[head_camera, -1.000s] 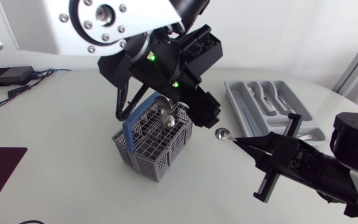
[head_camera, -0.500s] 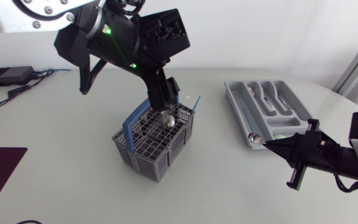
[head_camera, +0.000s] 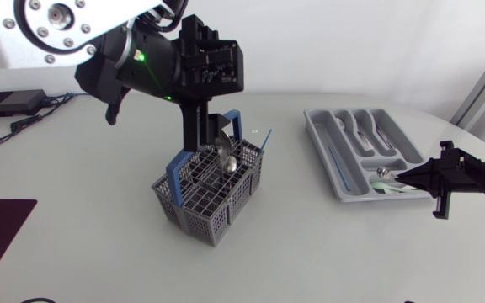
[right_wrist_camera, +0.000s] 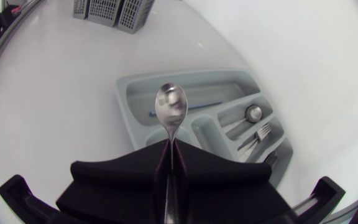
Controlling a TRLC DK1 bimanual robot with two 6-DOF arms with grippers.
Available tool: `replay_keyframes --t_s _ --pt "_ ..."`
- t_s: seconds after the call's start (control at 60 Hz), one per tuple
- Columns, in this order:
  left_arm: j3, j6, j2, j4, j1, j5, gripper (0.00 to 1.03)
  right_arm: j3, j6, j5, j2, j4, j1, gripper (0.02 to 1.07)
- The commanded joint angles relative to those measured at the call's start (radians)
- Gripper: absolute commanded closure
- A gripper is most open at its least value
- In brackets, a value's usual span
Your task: Unload the cutlery basket into the drawer organizer.
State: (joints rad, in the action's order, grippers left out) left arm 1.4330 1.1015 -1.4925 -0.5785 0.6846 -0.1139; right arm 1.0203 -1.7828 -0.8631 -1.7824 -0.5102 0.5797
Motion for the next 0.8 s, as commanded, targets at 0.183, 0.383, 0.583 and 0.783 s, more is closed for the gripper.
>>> replay_keyframes --t_s 0.183,0.383,0.583,0.783 --pt "-0.037 0.152 -0.017 0.034 -0.02 -0.007 0.05 0.167 -0.198 0.104 -0.201 -0.042 0.017 1.01" --pt "-0.051 0.225 -0.028 0.042 -0.022 -0.007 0.05 0.166 -0.219 0.171 -0.23 -0.022 -0.026 1.01" --pt "-0.013 0.271 -0.063 -0.018 -0.017 -0.006 0.06 0.112 -0.216 0.211 -0.227 0.09 -0.055 0.94" --pt "-0.005 0.328 -0.08 -0.072 -0.013 -0.006 0.06 0.057 -0.171 0.194 -0.15 0.128 -0.038 0.54"
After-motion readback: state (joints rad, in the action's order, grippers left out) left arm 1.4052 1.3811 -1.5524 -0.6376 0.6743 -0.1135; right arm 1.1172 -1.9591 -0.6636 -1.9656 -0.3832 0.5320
